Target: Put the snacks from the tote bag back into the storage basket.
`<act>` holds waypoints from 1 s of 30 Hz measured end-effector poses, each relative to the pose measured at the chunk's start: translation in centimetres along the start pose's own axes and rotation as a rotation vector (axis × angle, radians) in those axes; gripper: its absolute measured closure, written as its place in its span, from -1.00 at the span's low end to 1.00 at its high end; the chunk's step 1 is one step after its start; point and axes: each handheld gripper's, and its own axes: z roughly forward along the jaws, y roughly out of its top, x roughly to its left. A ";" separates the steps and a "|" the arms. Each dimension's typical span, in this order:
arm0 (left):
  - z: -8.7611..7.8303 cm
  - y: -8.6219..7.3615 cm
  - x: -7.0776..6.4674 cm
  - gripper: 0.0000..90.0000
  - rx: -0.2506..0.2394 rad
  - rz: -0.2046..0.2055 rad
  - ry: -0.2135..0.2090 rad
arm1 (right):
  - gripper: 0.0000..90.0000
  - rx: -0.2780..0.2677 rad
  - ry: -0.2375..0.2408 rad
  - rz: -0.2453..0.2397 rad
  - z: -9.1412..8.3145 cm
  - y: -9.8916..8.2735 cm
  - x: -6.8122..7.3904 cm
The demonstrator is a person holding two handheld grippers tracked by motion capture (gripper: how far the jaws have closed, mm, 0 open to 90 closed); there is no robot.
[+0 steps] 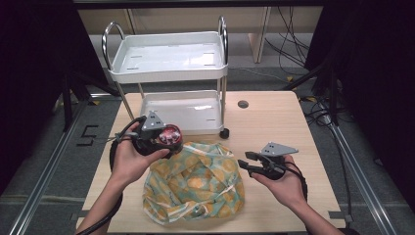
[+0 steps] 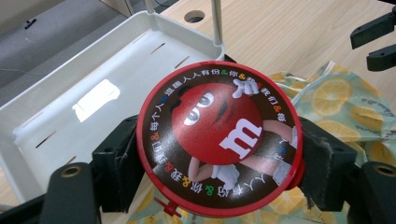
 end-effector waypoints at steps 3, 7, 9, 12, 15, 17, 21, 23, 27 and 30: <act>0.0 0.2 0.3 -0.44 -0.004 0.011 0.007 | 0.24 0.006 -0.009 -0.004 -0.1 0.0 0.0; -0.1 0.4 0.7 -0.43 0.005 0.013 0.013 | 0.24 0.003 -0.003 -0.038 0.0 0.0 -0.2; -0.1 0.4 0.8 -0.44 0.011 -0.001 0.013 | 0.24 -0.002 0.015 -0.044 0.1 0.0 -0.3; 0.0 0.4 1.1 -0.44 -0.002 0.012 0.027 | 0.24 -0.007 0.006 -0.045 0.1 0.0 -0.3; 0.1 0.4 1.4 -0.44 -0.002 0.016 0.030 | 0.24 -0.001 -0.006 -0.034 0.0 0.0 -0.2; 0.1 0.3 1.4 -0.44 0.013 0.001 0.028 | 0.24 0.001 -0.005 -0.035 0.0 0.0 -0.2; 0.2 0.3 1.7 -0.44 0.021 0.006 0.031 | 0.24 0.005 -0.003 -0.015 -0.1 0.1 -0.1; 0.4 0.3 1.9 -0.44 0.002 0.010 0.035 | 0.24 0.006 0.001 -0.011 -0.1 0.1 -0.1; 0.6 0.4 2.1 -0.44 0.011 0.006 0.036 | 0.24 -0.005 0.000 -0.045 0.0 0.1 -0.3; 0.6 0.4 2.3 -0.44 0.015 0.017 0.042 | 0.24 -0.003 -0.007 -0.034 0.0 0.1 -0.2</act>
